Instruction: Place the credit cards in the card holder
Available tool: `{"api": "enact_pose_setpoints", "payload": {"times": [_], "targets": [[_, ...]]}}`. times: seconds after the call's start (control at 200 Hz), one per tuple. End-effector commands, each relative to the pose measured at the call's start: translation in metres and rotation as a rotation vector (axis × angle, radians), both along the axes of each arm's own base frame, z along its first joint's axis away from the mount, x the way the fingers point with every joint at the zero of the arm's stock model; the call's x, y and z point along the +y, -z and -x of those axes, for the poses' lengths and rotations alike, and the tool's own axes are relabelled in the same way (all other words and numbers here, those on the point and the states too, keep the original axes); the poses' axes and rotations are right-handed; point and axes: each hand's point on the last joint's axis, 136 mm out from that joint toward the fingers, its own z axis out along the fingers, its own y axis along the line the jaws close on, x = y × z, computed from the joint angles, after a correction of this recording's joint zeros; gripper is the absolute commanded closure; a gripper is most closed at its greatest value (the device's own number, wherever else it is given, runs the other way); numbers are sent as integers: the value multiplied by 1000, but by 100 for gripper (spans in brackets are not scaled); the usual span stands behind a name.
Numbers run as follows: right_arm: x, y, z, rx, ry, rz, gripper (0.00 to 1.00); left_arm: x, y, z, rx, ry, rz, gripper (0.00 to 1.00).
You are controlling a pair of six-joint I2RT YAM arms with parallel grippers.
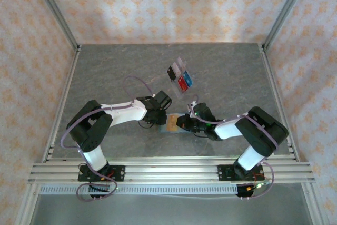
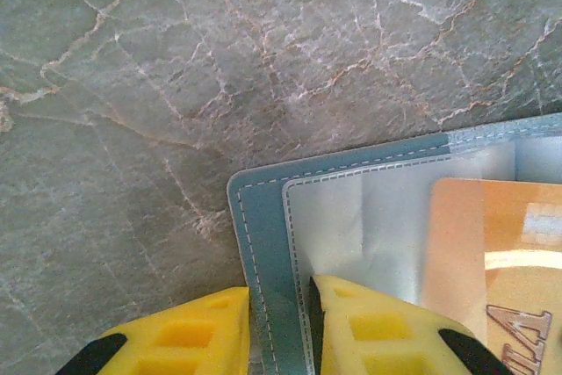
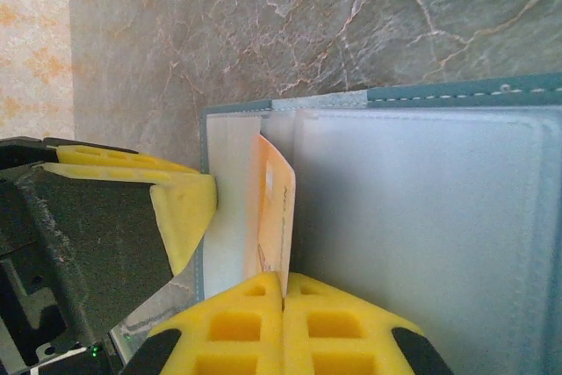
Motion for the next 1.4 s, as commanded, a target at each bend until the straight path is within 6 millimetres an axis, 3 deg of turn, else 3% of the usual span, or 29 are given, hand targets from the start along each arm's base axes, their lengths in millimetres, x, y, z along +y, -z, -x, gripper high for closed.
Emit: {"api": "enact_pose_setpoints", "payload": {"times": [0.0, 0.42, 0.57, 0.791, 0.981, 1.081, 1.221, 1.331, 1.396], "targets": [[-3, 27, 18, 89, -67, 84, 100, 1, 31, 23, 98, 35, -35, 76], [12, 34, 11, 112, -110, 90, 100, 1, 30, 23, 93, 26, -23, 76], [10, 28, 10, 104, -104, 98, 90, 0, 28, 22, 89, 26, -22, 76], [1, 3, 7, 79, -96, 178, 67, 2, 30, 24, 85, 17, -19, 76], [-5, -18, 0, 57, -97, 251, 64, 4, 34, 26, 85, 8, -13, 76], [-5, -31, -5, 39, -96, 269, 68, 3, 35, 26, 85, 7, -10, 76], [0, -46, -12, 15, -99, 278, 88, 3, 36, 26, 86, 7, -8, 76], [6, -39, -15, 32, -109, 302, 99, 3, 37, 26, 84, 6, -6, 76], [7, -32, -15, 44, -115, 333, 100, 3, 37, 26, 84, 4, -5, 76]]}}
